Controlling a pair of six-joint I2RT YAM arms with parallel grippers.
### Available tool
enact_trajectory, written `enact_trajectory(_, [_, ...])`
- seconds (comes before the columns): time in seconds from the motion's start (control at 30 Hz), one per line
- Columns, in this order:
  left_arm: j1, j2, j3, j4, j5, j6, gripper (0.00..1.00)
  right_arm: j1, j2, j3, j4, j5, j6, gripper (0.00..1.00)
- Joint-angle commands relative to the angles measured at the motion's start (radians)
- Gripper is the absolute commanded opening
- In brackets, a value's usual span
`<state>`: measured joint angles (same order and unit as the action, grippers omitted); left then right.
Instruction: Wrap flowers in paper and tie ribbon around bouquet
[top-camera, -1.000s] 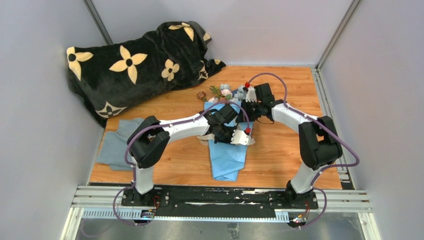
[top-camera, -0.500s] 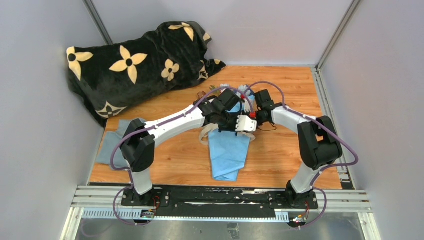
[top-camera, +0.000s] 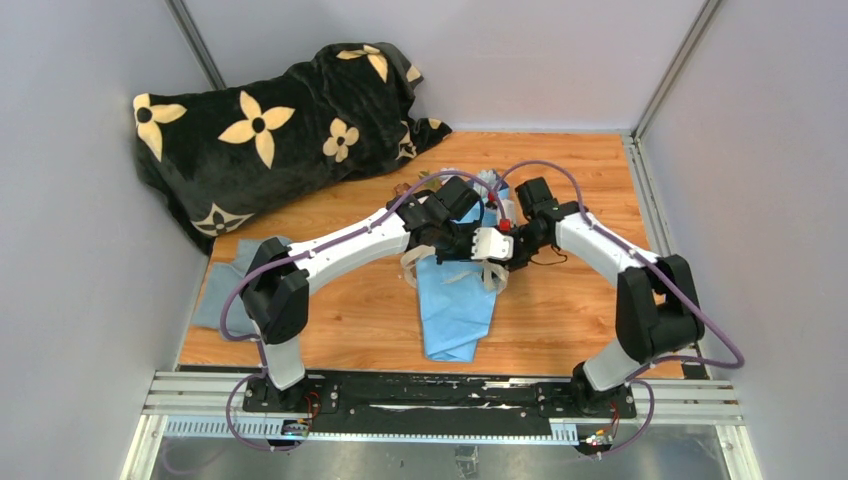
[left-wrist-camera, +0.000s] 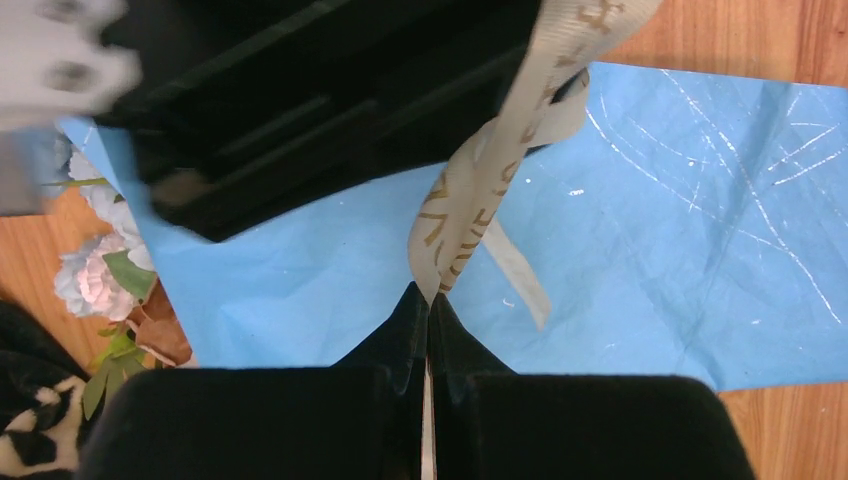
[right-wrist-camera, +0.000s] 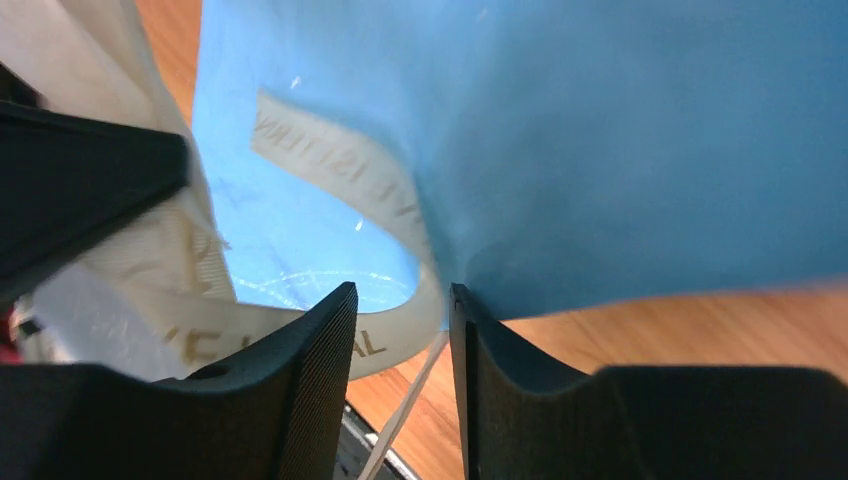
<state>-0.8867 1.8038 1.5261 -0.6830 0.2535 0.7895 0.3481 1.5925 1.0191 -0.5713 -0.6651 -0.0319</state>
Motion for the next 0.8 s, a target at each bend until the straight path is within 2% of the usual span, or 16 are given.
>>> enact_trajectory(0.0, [0.009,-0.006,-0.018,0.002,0.0,-0.018,0.0,-0.024,-0.079,0.089,-0.079,0.238,0.026,0.45])
enact_trajectory(0.1, [0.015,-0.005,-0.02,0.01,0.014,-0.03,0.0,-0.035,-0.092,0.12,-0.098,0.331,0.026,0.46])
enact_trajectory(0.43, [0.023,0.02,-0.016,0.025,0.043,-0.056,0.0,-0.059,-0.049,0.173,-0.127,0.496,0.07,0.47])
enact_trajectory(0.63, [0.024,0.057,-0.005,0.033,0.042,-0.071,0.0,-0.07,0.005,0.173,-0.05,0.73,0.09,0.47])
enact_trajectory(0.77, [0.031,0.068,-0.001,0.038,0.046,-0.078,0.0,-0.086,-0.003,0.17,0.036,0.777,0.096,0.48])
